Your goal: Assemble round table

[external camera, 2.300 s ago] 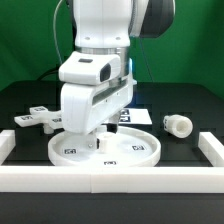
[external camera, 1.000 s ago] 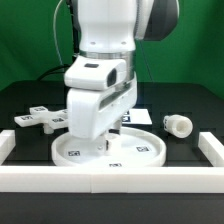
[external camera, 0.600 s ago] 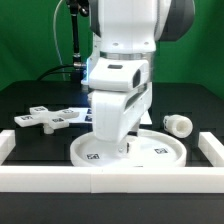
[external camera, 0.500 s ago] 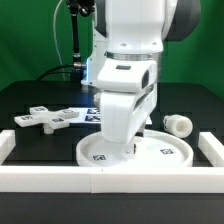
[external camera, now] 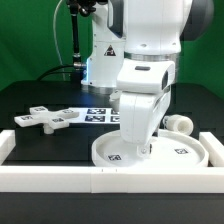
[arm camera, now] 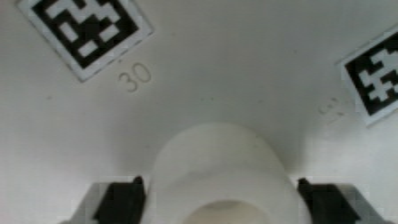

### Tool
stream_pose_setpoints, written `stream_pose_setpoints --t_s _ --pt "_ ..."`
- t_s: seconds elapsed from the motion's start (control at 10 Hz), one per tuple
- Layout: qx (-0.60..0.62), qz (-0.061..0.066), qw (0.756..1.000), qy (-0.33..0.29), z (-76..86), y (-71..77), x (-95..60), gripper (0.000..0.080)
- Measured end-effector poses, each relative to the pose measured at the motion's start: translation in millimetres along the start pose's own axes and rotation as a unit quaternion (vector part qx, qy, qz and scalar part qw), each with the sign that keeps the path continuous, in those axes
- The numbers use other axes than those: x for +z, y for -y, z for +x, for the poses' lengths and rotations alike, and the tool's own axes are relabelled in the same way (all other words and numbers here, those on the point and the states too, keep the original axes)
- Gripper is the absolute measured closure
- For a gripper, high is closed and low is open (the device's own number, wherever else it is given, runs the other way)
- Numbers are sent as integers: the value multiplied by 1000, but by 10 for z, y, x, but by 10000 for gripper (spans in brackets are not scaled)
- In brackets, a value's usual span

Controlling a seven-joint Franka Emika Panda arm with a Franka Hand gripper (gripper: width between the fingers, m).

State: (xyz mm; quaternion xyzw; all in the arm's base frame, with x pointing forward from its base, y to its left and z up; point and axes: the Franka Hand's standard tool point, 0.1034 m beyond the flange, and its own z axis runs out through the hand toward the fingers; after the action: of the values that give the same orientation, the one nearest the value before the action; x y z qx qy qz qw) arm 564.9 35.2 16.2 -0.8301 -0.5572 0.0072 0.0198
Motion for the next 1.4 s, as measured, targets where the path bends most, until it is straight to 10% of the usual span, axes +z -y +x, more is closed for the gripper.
stream_pose_setpoints --t_s 0.2,0.3,0.5,1.4 --pt "0 0 1000 0 -4 -1 1 393" --pt "0 0 1000 0 -5 -1 1 195" --pt "1 0 1000 0 -10 -3 1 159" --pt "146 -20 989 -7 -139 458 -352 150"
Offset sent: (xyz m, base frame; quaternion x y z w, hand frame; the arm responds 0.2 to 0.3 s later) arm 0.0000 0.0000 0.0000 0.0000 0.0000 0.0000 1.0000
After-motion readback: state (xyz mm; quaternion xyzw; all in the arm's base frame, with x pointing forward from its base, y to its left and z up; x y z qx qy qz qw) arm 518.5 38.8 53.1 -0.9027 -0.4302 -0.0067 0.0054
